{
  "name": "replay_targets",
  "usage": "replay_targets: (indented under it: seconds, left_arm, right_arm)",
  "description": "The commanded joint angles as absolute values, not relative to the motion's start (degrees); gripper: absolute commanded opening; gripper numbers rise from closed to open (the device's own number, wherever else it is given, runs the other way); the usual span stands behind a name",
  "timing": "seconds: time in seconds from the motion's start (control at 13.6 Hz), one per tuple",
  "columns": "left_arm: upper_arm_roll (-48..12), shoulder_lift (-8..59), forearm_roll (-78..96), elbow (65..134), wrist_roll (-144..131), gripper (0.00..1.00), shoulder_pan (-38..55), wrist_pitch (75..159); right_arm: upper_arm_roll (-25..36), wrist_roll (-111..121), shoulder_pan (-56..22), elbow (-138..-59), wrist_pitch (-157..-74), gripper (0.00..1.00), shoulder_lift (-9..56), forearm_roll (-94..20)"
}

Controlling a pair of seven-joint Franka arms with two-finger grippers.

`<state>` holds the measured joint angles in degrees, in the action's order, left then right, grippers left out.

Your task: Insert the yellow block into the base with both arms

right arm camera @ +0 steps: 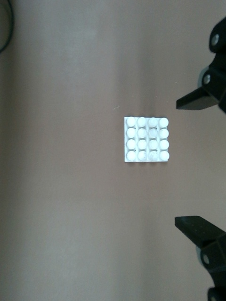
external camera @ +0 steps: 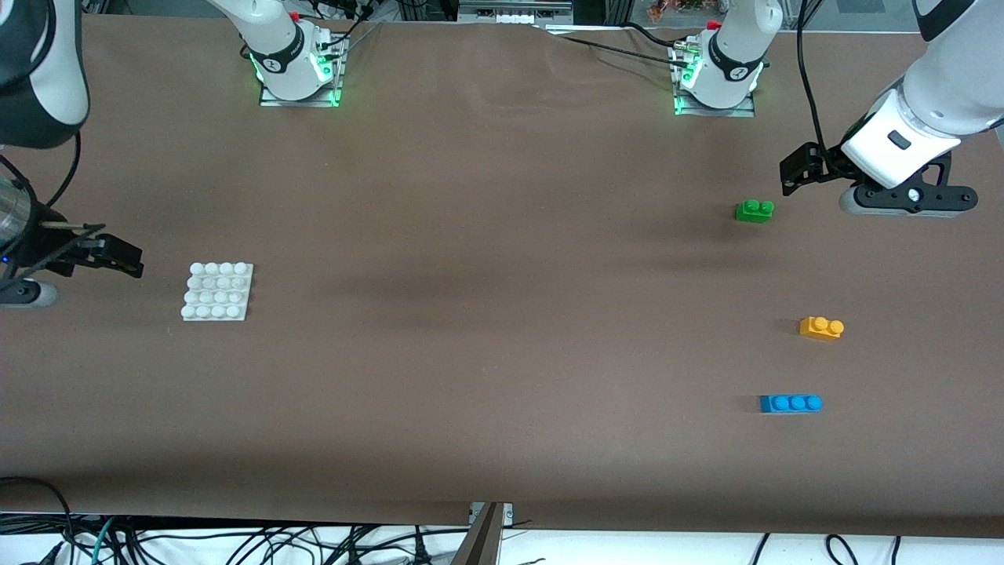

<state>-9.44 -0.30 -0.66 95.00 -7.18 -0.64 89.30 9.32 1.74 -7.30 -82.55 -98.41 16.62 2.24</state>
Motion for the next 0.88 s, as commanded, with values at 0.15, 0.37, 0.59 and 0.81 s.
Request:
replay_targets:
  seconds: [0.15,0.37,0.59,0.81]
  left_arm:
    - [-9.3,-0.2,0.4,94.3,-6.8,1.00,-0.4,88.9]
    - [-9.3,-0.2,0.4,94.4,-6.7,1.00,-0.5,88.9]
    - [-9.4,-0.2,0.4,94.3,-6.7,1.00,-0.4,88.9]
    - [-9.8,-0.2,0.4,94.3,-6.8,1.00,-0.4,88.9]
  right_arm:
    - [9.7,0.4,-6.5,-83.8,-103.3,1.00,24.0,4.4]
    - [11.4,0.4,-6.1,-90.3,-112.6,1.00,26.2,4.4]
    - [11.6,0.4,-5.0,-97.6,-119.9,1.00,26.5,4.4]
    - [12.0,0.3,-4.9,-104.3,-126.4,1.00,26.4,4.3]
